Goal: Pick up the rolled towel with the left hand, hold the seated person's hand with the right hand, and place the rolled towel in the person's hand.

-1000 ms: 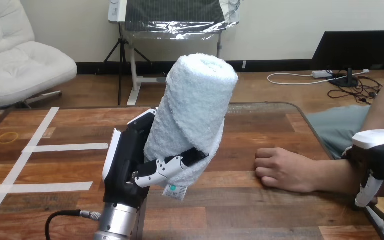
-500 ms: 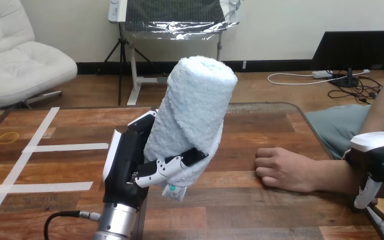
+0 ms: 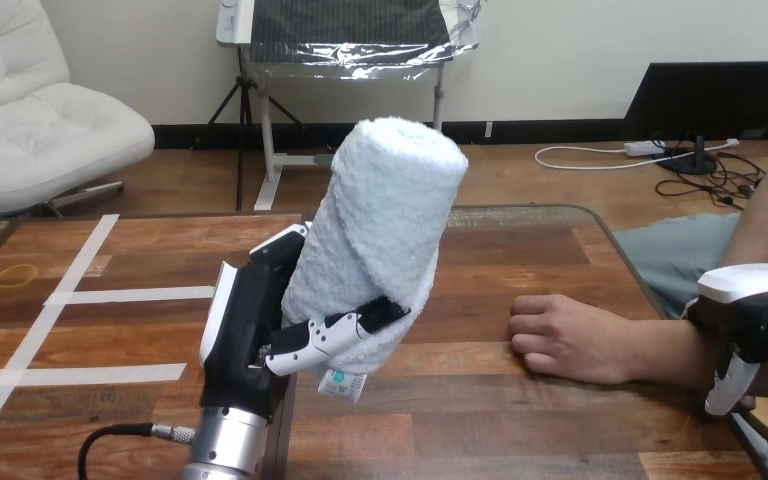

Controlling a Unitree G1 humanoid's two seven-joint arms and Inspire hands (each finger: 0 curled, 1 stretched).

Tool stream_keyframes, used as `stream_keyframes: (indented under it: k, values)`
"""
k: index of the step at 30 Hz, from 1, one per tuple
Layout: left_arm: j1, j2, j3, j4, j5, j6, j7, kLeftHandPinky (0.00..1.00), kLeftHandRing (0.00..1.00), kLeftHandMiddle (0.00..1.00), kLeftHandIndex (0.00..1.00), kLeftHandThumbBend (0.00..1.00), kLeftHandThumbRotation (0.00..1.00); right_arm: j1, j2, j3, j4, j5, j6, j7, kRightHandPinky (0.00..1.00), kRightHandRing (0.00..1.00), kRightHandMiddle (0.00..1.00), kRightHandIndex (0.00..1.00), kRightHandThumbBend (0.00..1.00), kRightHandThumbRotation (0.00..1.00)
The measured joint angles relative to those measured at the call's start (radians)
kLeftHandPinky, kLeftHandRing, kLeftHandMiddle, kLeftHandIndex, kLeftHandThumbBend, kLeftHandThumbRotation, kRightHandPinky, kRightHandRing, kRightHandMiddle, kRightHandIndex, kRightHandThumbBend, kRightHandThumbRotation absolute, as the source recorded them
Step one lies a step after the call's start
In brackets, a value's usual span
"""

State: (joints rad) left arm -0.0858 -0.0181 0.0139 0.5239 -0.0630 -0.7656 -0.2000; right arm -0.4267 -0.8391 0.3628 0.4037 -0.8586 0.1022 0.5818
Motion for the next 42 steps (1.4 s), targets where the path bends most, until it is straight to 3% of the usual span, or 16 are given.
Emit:
stream_keyframes:
  k: [8,12,26,36,42]
  values:
    - [-0.004,0.003,0.003,0.023,-0.002,0.013,0.006,0.36,0.39,0.43,0.49,0.78,0.21,0.0,0.02,0.0,0.022,0.005,-0.003,-0.031,0.33,0.43,0.54,0.69,0.7,0.06]
    - [-0.008,0.005,0.005,0.041,-0.003,0.031,0.007,0.37,0.39,0.43,0.49,0.78,0.21,-0.002,0.026,0.0,0.038,0.012,-0.003,-0.05,0.27,0.36,0.5,0.64,0.7,0.04]
    - [-0.068,0.035,0.005,0.184,0.065,0.083,0.075,0.42,0.42,0.41,0.48,0.78,0.23,-0.002,0.048,0.0,0.082,0.016,-0.012,-0.119,0.15,0.25,0.4,0.5,0.71,0.0]
    - [-0.109,0.05,0.006,0.285,0.073,0.11,0.099,0.38,0.39,0.39,0.45,0.82,0.23,0.004,0.049,0.005,0.102,0.014,-0.036,-0.202,0.09,0.2,0.33,0.38,0.7,0.0]
    - [-0.124,0.049,0.005,0.328,0.078,0.123,0.115,0.37,0.38,0.39,0.44,0.83,0.22,0.019,0.049,0.005,0.103,0.016,-0.041,-0.243,0.08,0.19,0.32,0.36,0.68,0.0]
